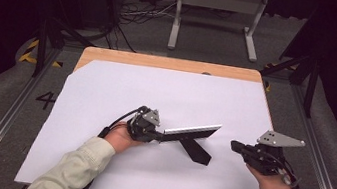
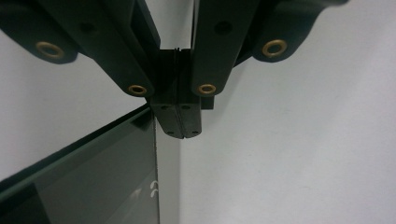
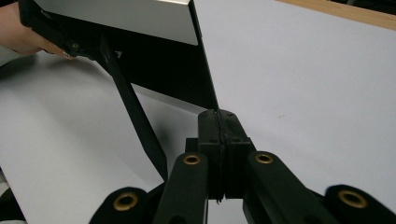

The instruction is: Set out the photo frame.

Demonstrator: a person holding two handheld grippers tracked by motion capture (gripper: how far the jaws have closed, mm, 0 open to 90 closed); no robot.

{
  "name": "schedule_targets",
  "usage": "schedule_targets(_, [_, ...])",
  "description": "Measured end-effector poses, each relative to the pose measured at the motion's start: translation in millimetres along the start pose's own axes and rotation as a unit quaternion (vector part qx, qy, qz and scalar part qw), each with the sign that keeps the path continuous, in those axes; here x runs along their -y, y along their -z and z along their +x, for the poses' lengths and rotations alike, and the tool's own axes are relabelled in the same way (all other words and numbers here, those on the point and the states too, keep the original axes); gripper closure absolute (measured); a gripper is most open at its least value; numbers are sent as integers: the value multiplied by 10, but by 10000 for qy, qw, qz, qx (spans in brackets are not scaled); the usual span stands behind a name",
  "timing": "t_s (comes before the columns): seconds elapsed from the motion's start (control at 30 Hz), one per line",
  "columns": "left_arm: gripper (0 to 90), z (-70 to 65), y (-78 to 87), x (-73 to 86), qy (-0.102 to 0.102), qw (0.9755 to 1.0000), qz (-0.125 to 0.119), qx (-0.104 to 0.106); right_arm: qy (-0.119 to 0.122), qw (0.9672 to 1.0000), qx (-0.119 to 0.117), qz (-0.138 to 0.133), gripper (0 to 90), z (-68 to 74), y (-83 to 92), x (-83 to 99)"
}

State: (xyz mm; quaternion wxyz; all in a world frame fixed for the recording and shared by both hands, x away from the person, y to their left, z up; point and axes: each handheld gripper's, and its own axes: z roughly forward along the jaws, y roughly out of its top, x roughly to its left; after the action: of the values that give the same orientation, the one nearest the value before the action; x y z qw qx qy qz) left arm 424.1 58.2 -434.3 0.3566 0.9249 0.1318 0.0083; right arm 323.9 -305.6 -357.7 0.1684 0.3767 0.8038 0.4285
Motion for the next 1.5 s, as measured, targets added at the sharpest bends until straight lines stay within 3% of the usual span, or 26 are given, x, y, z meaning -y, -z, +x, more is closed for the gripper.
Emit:
schedule_targets(0.3, [900, -78, -31, -36, -131, 9994, 123, 310, 54, 10000, 15, 43, 883, 25, 6, -16])
schedule_targets(0.57, [900, -221, -113, -108, -424, 9969, 298, 595, 53, 10000, 34, 20, 884, 20, 41, -15])
schedule_targets(1.07, [900, -472, -263, -218, -908, 9867, 657, 1176, 12, 10000, 92, -17, 883, -1, 113, 1])
schedule_targets(1.5, [900, -629, -355, -290, -1046, 9818, 664, 1439, -13, 9999, 98, -69, 883, -6, 153, -5])
